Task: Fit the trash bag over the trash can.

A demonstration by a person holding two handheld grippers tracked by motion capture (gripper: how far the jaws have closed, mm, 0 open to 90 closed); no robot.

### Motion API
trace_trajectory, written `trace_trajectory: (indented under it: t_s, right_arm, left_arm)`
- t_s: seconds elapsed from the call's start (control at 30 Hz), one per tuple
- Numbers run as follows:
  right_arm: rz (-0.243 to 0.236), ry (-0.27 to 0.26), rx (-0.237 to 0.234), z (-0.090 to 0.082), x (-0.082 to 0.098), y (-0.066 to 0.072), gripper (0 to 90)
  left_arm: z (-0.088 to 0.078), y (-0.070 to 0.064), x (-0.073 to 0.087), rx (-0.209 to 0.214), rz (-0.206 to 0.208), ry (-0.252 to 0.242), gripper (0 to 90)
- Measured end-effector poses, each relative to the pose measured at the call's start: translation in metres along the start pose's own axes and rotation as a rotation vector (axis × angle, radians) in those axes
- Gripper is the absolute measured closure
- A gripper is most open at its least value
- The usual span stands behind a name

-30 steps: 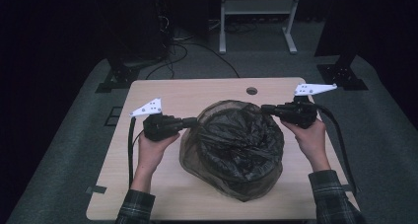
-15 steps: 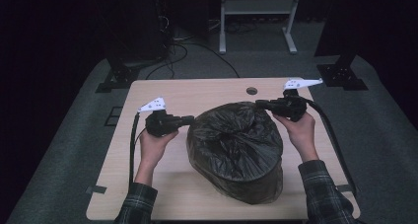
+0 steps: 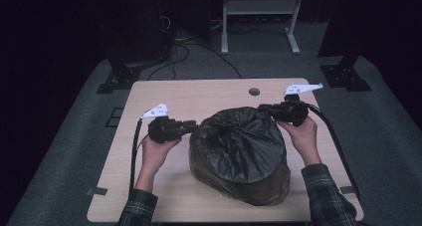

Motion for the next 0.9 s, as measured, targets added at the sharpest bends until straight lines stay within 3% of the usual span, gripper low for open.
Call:
trace_trajectory:
  t_s: [0.2,0.47,0.73,0.9]
  right_arm:
    - [0.004,-0.069,0.022,-0.024,-0.008,-0.001,51.5]
    - [-0.059,-0.142,0.019,-0.057,-0.015,0.011,29.2]
    - [-0.126,-0.197,-0.035,-0.08,-0.016,0.033,13.2]
    - [-0.2,-0.188,-0.064,-0.088,-0.014,0.05,10.6]
  left_arm:
    - [-0.016,-0.01,-0.009,0.01,0.011,-0.031,43.5]
    - [-0.032,-0.033,-0.006,0.034,0.086,-0.013,19.1]
    - [-0.041,-0.06,0.007,0.041,0.126,0.023,2.6]
    - [-0.041,-0.078,0.016,0.07,0.138,0.044,0.0]
Point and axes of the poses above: each handheld gripper's, and its own axes: z roughly forward along the jaws, x roughly out of its underside, y roughly to its left, the point moved 2 cm from there along z, roughly forward along the jaws, and after that the axes turned 6 degrees about x, right-handed, at the moved point
